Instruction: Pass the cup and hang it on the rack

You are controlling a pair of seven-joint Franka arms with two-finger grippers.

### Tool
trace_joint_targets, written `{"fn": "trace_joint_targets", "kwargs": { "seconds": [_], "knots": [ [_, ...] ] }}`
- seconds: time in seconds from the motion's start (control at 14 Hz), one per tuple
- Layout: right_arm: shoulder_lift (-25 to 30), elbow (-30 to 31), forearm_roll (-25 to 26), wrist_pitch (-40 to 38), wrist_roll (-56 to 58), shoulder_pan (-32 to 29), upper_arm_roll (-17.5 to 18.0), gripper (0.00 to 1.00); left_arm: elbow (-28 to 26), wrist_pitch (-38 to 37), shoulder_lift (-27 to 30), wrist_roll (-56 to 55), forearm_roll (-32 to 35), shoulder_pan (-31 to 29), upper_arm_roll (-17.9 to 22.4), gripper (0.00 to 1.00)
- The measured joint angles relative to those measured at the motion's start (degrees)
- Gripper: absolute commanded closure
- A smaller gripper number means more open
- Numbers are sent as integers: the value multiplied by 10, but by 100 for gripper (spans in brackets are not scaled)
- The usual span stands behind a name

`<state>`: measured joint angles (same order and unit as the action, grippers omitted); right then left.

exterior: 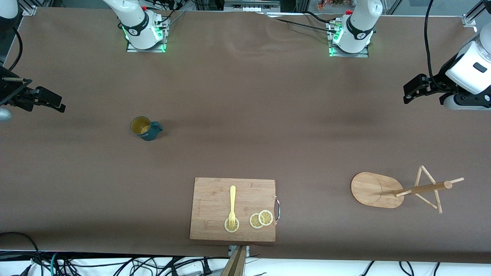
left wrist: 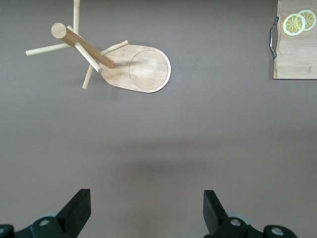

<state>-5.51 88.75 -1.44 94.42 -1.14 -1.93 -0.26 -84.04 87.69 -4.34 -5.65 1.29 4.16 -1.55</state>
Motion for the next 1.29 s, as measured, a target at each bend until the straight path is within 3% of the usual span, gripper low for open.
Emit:
{"fn": "trace_joint_targets", "kwargs": {
  "seconds": [0.72, 1.29],
  "knots": [
    [0, 1, 0, 0, -5, 15, 1, 0, 0, -1, -2, 0, 0, -1, 1, 0],
    [-24, 11, -1, -69, -10, 97, 3, 0, 0, -2, -2, 0, 0, -1, 1, 0]
  ]
}}
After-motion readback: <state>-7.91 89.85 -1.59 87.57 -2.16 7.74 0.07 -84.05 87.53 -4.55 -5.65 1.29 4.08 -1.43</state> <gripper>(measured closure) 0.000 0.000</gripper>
